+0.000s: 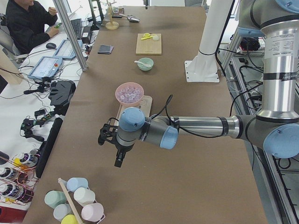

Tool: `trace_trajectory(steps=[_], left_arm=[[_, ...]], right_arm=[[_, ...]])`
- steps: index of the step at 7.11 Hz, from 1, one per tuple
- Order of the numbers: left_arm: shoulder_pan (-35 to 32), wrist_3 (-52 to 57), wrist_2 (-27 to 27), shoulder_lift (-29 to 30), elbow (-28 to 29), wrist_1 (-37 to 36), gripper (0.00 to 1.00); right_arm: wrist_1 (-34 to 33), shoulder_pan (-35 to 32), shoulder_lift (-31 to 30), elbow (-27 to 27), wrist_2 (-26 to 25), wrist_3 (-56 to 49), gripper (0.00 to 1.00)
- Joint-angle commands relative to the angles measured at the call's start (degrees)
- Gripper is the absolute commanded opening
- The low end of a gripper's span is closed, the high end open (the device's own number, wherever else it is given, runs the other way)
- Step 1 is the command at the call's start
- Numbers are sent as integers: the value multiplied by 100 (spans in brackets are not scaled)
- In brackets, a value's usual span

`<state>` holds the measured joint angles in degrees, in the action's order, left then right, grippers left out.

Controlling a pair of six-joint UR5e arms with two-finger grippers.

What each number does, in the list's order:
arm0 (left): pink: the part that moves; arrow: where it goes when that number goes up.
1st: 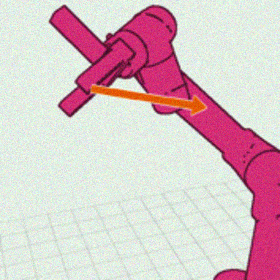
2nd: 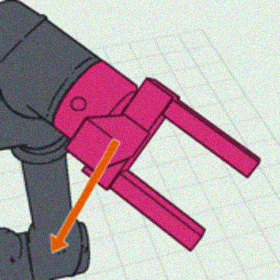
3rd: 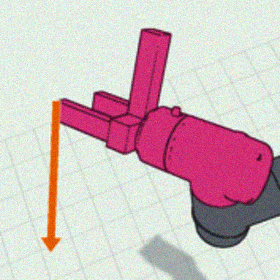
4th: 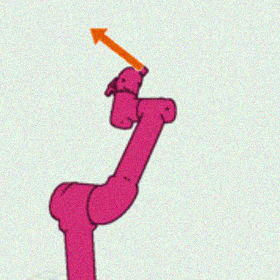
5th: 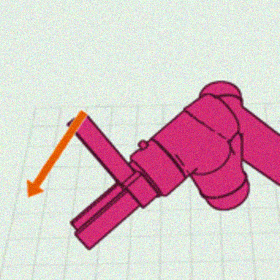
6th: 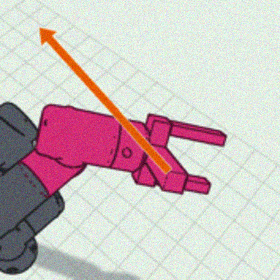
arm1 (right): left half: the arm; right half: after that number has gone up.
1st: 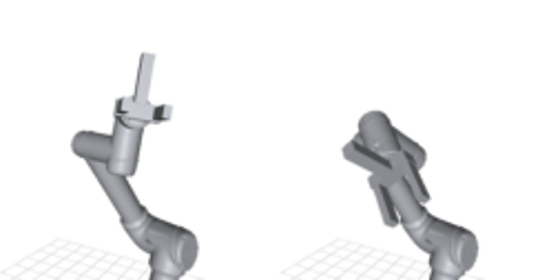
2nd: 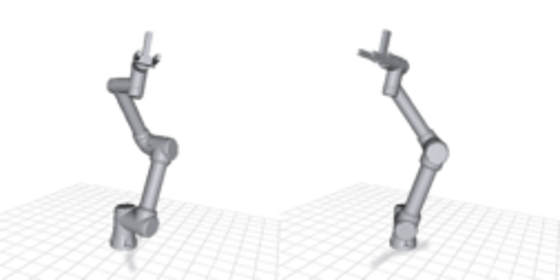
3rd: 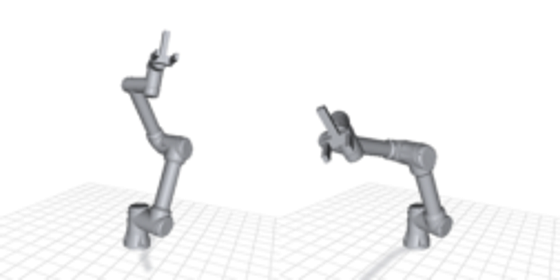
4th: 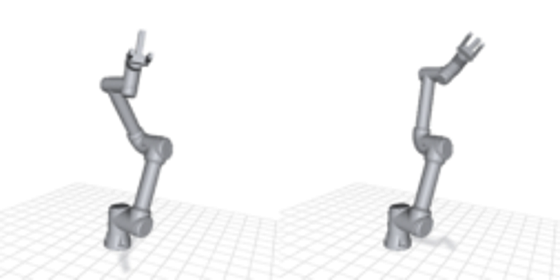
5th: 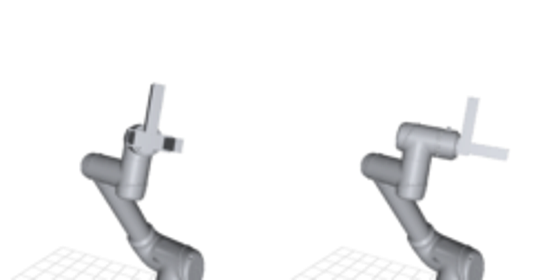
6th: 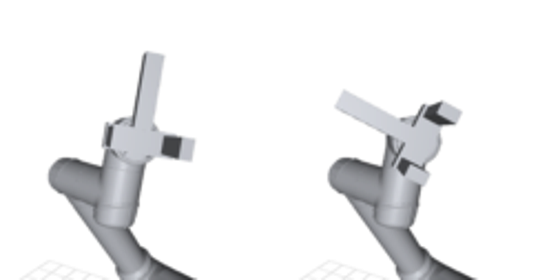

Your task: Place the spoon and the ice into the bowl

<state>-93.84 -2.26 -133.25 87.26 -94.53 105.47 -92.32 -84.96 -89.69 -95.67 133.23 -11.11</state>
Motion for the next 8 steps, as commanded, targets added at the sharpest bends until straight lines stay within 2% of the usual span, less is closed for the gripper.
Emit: trace_trajectory(steps=[1, 2, 4, 5, 8], left_arm=[[41, -274, 89, 212, -179, -570, 98], [59, -284, 89, 204, -188, -571, 98], [146, -449, 89, 203, -189, -571, 98], [408, -843, 98, 186, -197, -528, 98], [454, -873, 63, 133, -189, -527, 98]], right_arm=[[-564, -512, -4, 171, -51, -234, 100], [-751, -513, -48, 180, -34, -181, 100], [-761, -521, -110, 171, 1, 2, 100], [-753, -521, -110, 162, 2, 125, 100], [-752, -521, -110, 154, 2, 135, 100]])
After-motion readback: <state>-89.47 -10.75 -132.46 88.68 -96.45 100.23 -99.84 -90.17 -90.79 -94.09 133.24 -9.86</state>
